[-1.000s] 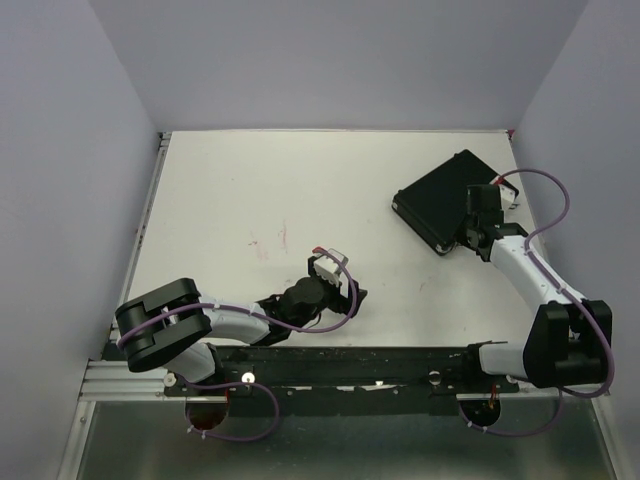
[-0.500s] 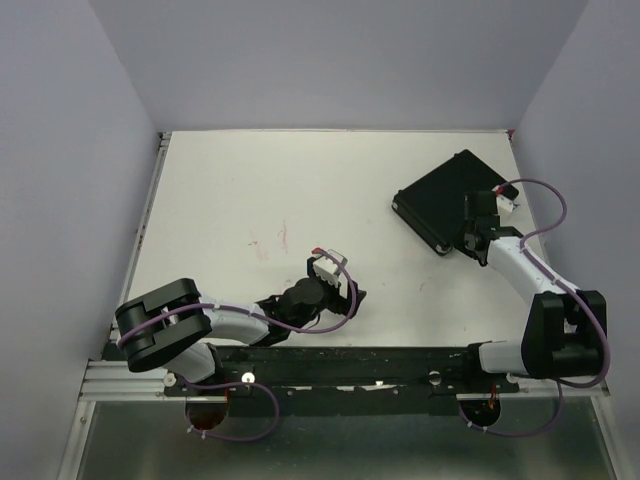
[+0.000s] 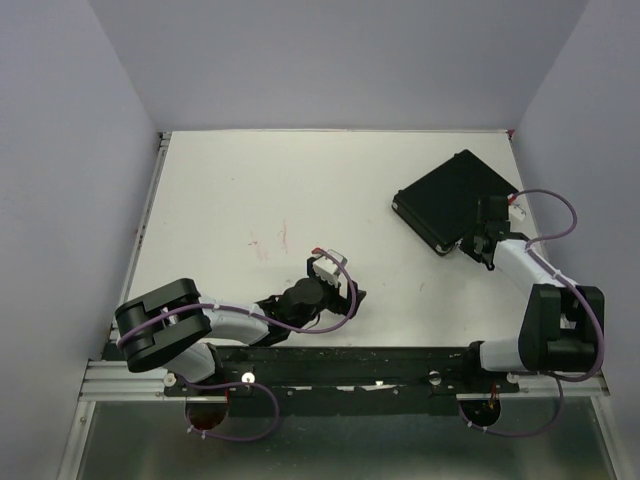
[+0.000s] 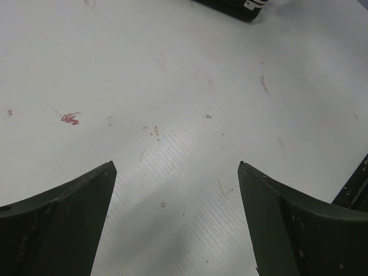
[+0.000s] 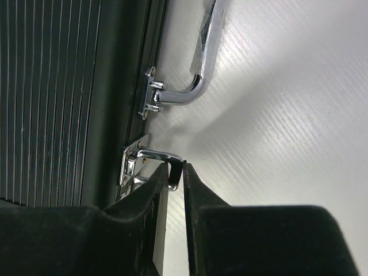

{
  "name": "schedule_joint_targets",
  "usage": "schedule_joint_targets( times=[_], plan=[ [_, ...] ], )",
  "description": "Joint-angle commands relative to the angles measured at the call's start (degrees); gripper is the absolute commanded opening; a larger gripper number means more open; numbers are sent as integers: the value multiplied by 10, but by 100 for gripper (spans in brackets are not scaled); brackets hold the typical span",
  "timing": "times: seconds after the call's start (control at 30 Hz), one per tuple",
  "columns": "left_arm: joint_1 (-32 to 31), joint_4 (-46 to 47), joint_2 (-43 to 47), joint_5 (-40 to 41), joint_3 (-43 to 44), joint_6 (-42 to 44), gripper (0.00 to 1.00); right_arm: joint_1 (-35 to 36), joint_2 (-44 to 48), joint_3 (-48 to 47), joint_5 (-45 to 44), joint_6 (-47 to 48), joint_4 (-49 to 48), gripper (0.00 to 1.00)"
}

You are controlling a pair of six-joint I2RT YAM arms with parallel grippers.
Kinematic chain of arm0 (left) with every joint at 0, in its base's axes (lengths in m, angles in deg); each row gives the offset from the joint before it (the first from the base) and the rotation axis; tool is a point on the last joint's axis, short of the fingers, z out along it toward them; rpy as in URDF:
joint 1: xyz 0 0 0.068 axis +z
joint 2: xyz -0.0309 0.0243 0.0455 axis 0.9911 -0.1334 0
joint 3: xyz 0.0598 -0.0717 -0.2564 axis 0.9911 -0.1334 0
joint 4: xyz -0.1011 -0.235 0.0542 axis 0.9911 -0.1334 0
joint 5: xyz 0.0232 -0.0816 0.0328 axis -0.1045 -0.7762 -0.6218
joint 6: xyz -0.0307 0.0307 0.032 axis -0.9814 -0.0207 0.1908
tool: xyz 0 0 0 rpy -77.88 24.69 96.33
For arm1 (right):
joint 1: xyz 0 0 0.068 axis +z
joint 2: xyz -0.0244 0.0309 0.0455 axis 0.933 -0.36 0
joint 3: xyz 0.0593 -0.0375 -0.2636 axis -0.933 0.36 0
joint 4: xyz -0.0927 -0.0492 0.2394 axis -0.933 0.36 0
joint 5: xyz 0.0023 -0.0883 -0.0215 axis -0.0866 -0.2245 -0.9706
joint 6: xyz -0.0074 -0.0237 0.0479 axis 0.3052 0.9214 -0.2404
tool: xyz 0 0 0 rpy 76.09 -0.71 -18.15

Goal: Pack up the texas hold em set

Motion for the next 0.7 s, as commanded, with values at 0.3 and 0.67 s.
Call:
schedule_joint_targets(
  times=[0.3,0.67],
  plan=[
    [-3,20,9,11,-7,0,95,-16,-54,31,37,-9,-45,21],
    [-4,19,8,11,-7,0,95,-18,9,54,3,-19,-49,24]
  ],
)
